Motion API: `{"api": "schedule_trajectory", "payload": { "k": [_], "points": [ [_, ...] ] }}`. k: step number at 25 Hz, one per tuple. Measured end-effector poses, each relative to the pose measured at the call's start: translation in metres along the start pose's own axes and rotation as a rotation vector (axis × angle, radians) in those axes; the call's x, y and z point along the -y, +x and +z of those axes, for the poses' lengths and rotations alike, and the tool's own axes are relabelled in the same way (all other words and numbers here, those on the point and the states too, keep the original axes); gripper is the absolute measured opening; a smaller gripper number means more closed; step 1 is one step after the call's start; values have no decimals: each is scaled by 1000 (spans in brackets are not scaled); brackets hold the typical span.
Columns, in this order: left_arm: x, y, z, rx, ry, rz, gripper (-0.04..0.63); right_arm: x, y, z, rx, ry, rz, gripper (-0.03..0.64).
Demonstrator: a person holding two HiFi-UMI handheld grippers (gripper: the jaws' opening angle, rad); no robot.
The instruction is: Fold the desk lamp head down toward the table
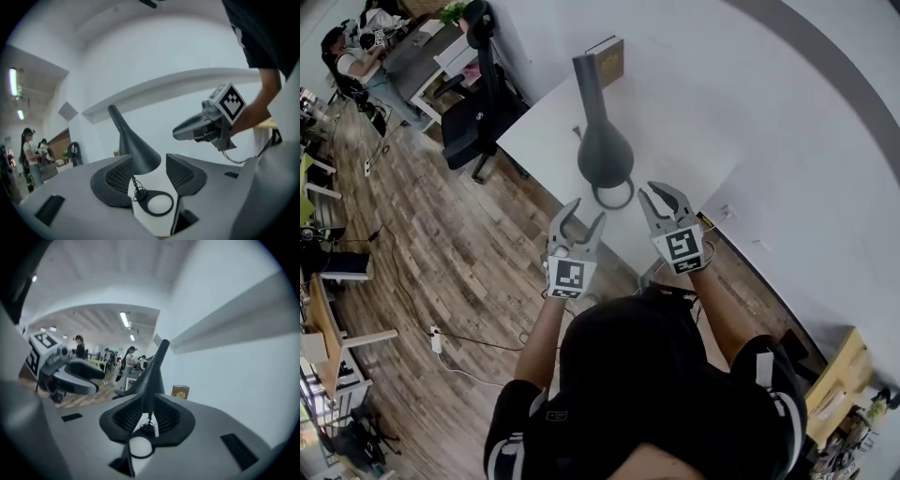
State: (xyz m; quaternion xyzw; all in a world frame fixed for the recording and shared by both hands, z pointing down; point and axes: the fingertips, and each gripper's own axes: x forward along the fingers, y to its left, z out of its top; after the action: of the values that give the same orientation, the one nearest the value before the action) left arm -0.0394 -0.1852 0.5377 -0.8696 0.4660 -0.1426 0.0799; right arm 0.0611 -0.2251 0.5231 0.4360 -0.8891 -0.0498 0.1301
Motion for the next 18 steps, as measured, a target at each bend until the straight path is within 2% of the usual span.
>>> {"api": "schedule_trajectory", "payload": {
  "k": [2,4,7,8,10,18],
  "points": [
    [-11,-14,18,49,-95,39,189,2,-11,13,40,122,-11,62],
    [-18,-28,36,98,-182,69,149,5,-22,22,57,198,-31,37],
    [-25,-51,62,166,-311,111,40,10,-40,29,67,293,-72,14],
    [-25,-58,69,189,-337,118,34,11,-45,30,70,316,-84,12],
    [-25,-68,76,215,-360,130,26,10,-52,33,78,352,-96,12],
    [-20,-69,61,175,-380,135,26,-8,-54,40,95,364,-83,11]
  ]
}}
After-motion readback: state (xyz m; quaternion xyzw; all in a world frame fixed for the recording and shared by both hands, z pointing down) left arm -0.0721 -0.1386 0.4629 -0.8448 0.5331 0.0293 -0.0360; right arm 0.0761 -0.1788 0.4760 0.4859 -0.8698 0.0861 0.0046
